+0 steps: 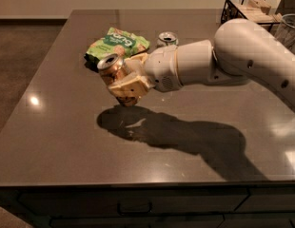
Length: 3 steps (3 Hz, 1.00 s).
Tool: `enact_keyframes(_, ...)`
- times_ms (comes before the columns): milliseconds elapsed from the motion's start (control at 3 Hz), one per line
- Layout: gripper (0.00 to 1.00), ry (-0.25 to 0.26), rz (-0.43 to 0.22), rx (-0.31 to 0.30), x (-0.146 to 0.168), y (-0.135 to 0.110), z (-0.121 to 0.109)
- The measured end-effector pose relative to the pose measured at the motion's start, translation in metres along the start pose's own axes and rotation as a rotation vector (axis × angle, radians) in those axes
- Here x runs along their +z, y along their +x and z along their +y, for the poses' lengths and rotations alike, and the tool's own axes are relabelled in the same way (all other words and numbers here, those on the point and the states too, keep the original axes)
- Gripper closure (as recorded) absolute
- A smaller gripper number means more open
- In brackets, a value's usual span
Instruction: Place orange can upright
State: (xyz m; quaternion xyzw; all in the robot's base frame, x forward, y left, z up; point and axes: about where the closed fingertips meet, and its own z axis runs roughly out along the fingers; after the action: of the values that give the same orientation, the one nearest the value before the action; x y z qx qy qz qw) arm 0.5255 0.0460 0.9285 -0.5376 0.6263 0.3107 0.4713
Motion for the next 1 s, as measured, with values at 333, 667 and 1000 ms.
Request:
enact_keyframes(333,1.00,-0.004,-0.075,-0.010,-0.003,0.007,-0.003)
enact_keyframes(667,1.00,-0.012,-0.142,0.001,-0.006,0.010,-0.007)
enact_keyframes(1000,1.00,-0.006,-0.186,0.030,-0.008,0.017,-0.011)
